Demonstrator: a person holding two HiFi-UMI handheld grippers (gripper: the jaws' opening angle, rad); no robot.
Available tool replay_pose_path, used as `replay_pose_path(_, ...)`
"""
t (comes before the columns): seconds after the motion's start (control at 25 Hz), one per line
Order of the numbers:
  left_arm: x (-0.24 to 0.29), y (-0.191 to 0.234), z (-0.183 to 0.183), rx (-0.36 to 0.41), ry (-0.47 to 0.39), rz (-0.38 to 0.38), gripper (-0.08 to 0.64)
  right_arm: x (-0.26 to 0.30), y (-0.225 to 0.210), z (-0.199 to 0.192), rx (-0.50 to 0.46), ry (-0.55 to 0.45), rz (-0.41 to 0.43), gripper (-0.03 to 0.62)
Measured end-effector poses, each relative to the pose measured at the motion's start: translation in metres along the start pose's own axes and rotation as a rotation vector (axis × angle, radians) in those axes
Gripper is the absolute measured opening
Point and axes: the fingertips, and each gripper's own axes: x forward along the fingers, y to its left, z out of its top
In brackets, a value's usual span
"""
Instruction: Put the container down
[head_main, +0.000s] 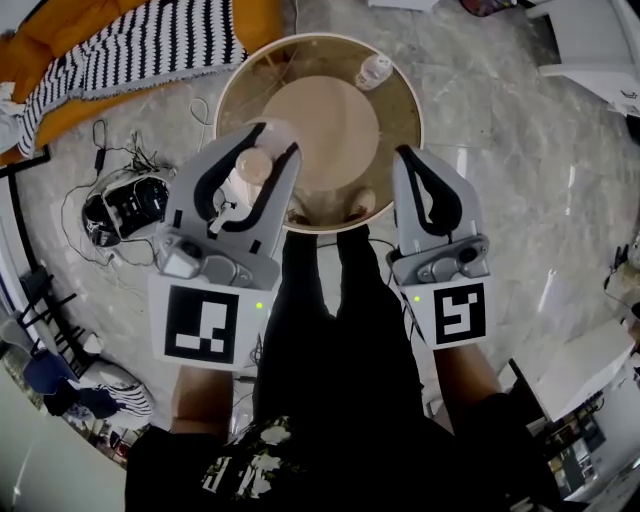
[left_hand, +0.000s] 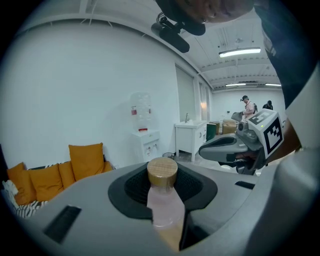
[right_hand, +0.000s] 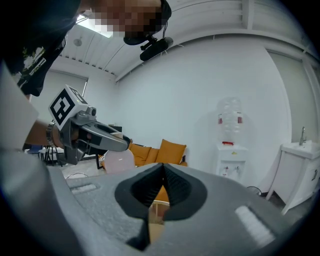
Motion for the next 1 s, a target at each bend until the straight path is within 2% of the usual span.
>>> replay_pose_path(0.36,0.036,-0.011,-0.033,0.002,-0.001,-0.004,0.132,0.018,-0.004,-0.045,0.029,0.033,0.026,-0.005)
replay_pose_path(1.0,0.080,-0.012,-0.097,-0.006,-0.011,0.026,0.132,0.048,-0.015,-0.113,0.065,0.039,0.004,-0.005)
